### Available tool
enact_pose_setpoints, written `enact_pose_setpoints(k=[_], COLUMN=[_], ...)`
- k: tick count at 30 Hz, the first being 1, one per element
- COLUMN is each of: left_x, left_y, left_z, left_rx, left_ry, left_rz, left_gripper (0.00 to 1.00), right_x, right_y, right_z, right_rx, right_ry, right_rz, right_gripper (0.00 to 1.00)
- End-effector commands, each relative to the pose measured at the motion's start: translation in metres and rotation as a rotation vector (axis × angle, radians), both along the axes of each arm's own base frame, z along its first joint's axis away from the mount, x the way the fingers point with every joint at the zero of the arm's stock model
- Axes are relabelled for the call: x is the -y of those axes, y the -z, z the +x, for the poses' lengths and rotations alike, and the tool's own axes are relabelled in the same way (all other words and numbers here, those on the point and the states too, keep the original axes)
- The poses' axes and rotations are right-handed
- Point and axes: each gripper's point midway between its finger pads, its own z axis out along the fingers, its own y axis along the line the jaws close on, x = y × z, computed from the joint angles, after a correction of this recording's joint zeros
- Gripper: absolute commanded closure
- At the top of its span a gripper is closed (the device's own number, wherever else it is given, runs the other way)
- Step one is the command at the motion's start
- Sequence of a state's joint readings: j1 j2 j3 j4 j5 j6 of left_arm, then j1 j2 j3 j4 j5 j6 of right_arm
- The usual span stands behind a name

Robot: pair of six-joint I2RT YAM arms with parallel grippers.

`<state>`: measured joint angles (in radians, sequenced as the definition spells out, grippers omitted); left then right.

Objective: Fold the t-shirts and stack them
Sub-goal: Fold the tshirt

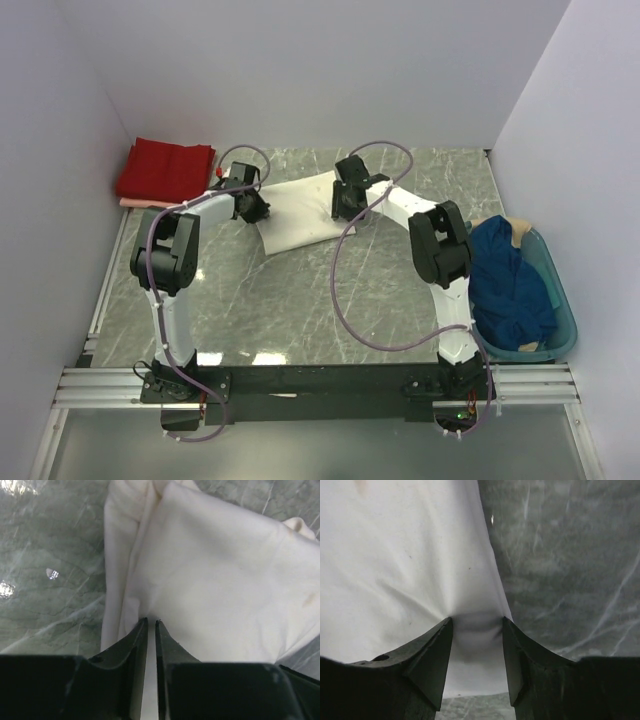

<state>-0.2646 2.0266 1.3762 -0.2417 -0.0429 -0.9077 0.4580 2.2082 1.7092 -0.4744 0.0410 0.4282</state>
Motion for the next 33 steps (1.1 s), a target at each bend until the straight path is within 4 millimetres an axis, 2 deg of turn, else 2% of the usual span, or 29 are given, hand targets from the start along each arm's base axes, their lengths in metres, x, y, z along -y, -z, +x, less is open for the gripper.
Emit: enact_pose_setpoints(k=[1,4,5,6,7,8,10,11,13,16,20,21,22,25,28,29,30,31,32,33], left_x=[0.001,0.004,0.004,0.006,0.007,0.008,0.011,0.015,0.021,0.028,0.041,0.044,0.047,0.055,0.054,0.054,0.050,0.049,0.040,0.033], left_y=[0.010,0.015,0.019,0.013,0.012,0.015,0.011,0.013,0.008,0.013,0.012,0.007,0.011,0.006,-0.007,-0.021,-0.025,-0.036,-0.050,-0.055], left_z=[-0.006,-0.013,-0.020,-0.020,-0.023,-0.029,-0.035,-0.042,-0.048,-0.066,-0.086,-0.088,-0.097,-0.113,-0.121,-0.122,-0.126,-0.123,-0.118,-0.119], left_rx=[-0.017,-0.031,-0.044,-0.027,-0.026,-0.035,-0.028,-0.038,-0.027,-0.043,-0.049,-0.034,-0.047,-0.043,-0.020,0.010,0.003,0.024,0.061,0.062], left_ry=[-0.010,0.002,0.008,0.014,0.019,0.028,0.045,0.060,0.079,0.109,0.150,0.155,0.166,0.198,0.213,0.218,0.228,0.233,0.210,0.214], left_rz=[0.014,0.015,0.015,0.008,0.005,0.002,-0.002,-0.003,-0.011,-0.012,-0.012,-0.017,-0.016,-0.032,-0.038,-0.041,-0.024,-0.023,0.006,0.025], left_gripper=[0.83,0.86,0.87,0.87,0.87,0.87,0.88,0.88,0.88,0.87,0.88,0.88,0.88,0.87,0.86,0.84,0.81,0.75,0.72,0.65], right_x=[0.006,0.012,0.015,0.017,0.018,0.023,0.025,0.031,0.035,0.040,0.040,0.039,0.041,0.042,0.044,0.043,0.042,0.043,0.043,0.043], right_y=[0.006,0.003,0.009,0.009,0.001,0.009,0.002,0.008,0.009,0.008,0.008,0.007,0.007,0.005,-0.001,-0.004,-0.012,-0.014,-0.017,-0.023], right_z=[-0.029,-0.037,-0.045,-0.049,-0.051,-0.061,-0.068,-0.079,-0.094,-0.112,-0.132,-0.136,-0.145,-0.162,-0.176,-0.178,-0.180,-0.183,-0.184,-0.184], right_rx=[-0.031,-0.026,-0.043,-0.045,-0.028,-0.048,-0.033,-0.053,-0.059,-0.063,-0.074,-0.072,-0.075,-0.076,-0.067,-0.060,-0.041,-0.039,-0.034,-0.018], right_ry=[0.004,0.015,0.013,0.013,0.013,0.010,0.012,0.013,0.007,0.003,-0.015,-0.020,-0.021,-0.030,-0.038,-0.044,-0.054,-0.055,-0.057,-0.057], right_rz=[-0.059,-0.084,-0.094,-0.098,-0.094,-0.108,-0.103,-0.112,-0.107,-0.101,-0.072,-0.066,-0.065,-0.054,-0.029,-0.020,0.001,0.006,0.013,0.022], right_gripper=[0.49,0.49,0.49,0.49,0.49,0.49,0.49,0.49,0.49,0.49,0.50,0.50,0.50,0.50,0.50,0.50,0.50,0.50,0.49,0.49])
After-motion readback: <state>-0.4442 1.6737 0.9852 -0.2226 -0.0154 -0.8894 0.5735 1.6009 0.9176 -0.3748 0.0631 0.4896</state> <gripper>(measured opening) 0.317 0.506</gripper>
